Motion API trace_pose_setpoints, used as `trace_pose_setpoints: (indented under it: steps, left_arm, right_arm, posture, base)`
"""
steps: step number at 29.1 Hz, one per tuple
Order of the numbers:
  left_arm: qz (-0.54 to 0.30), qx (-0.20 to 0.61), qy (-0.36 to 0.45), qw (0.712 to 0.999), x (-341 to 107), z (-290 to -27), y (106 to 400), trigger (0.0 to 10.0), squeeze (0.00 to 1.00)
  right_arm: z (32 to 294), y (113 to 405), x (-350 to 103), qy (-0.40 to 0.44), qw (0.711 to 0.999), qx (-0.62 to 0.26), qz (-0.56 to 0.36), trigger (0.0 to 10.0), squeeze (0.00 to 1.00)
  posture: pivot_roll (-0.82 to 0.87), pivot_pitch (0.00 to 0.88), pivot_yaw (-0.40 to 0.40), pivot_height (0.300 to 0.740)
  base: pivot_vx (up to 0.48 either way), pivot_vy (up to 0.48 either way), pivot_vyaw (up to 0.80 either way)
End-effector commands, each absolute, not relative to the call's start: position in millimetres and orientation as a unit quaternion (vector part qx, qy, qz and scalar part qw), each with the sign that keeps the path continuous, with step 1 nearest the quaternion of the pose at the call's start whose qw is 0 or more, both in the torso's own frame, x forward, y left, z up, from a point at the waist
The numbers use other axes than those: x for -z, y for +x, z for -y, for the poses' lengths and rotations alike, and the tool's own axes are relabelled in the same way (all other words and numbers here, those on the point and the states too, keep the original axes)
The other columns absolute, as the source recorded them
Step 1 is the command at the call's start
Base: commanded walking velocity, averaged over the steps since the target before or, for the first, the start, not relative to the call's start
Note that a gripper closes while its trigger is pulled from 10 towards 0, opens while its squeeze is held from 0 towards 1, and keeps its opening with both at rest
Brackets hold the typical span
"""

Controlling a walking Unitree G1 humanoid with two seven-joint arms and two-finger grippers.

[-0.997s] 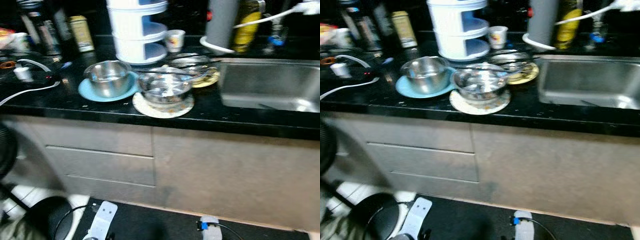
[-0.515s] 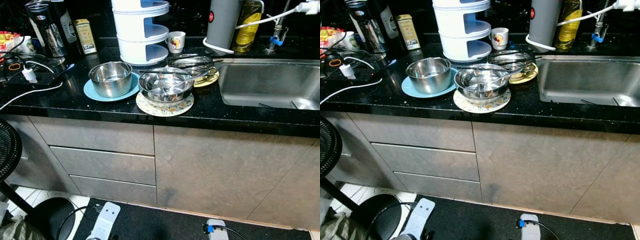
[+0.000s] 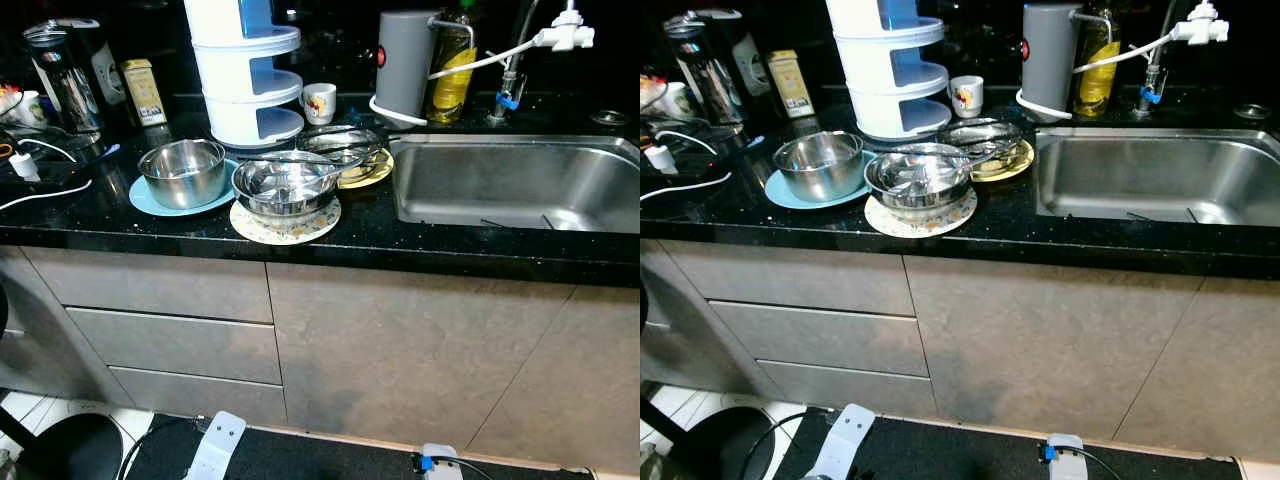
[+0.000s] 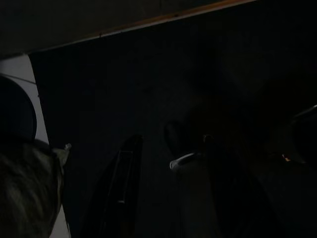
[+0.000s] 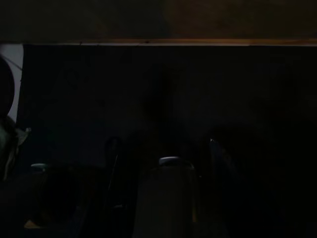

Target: Kitchen organization

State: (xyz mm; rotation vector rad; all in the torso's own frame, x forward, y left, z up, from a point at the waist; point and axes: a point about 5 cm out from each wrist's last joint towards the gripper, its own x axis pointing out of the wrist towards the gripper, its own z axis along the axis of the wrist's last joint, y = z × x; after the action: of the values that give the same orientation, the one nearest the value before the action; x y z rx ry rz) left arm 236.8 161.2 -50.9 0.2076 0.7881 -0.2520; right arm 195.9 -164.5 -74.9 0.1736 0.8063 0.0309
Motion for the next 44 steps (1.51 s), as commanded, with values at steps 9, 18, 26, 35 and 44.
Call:
trace_pose_setpoints:
  steps: [9,18,26,35,44]
  left_arm:
    - [-0.375,0.103,0.107,0.915,52,-169,235,10.0,0.00]
    - [-0.344,0.044,0.105,0.932,47,-185,237,10.0,0.00]
    - [-0.263,-0.003,0.081,0.961,27,-205,248,10.0,0.00]
    - [-0.339,0.068,0.085,0.934,51,-184,225,10.0,0.00]
    - [-0.338,0.083,0.091,0.933,51,-180,224,10.0,0.00]
  right_arm:
    - [163,193,76,0.083,0.915,-0.017,-0.396,10.0,0.00]
    - [162,194,76,0.068,0.918,-0.028,-0.389,10.0,0.00]
    - [166,204,68,0.074,0.932,-0.019,-0.355,10.0,0.00]
    - [165,194,75,0.065,0.921,-0.024,-0.385,10.0,0.00]
    - [165,191,77,0.058,0.917,-0.026,-0.393,10.0,0.00]
  posture:
    - [-0.06,0.147,0.025,0.740]
    - [-0.06,0.153,0.009,0.740]
    - [-0.05,0.152,0.003,0.740]
    - [-0.06,0.153,0.005,0.740]
    - [-0.06,0.153,0.000,0.740]
  base:
    - [0.000,0.000,0.00]
    - [0.000,0.000,0.00]
    - [0.000,0.000,0.00]
    - [0.000,0.000,0.00]
    - [0.000,0.000,0.00]
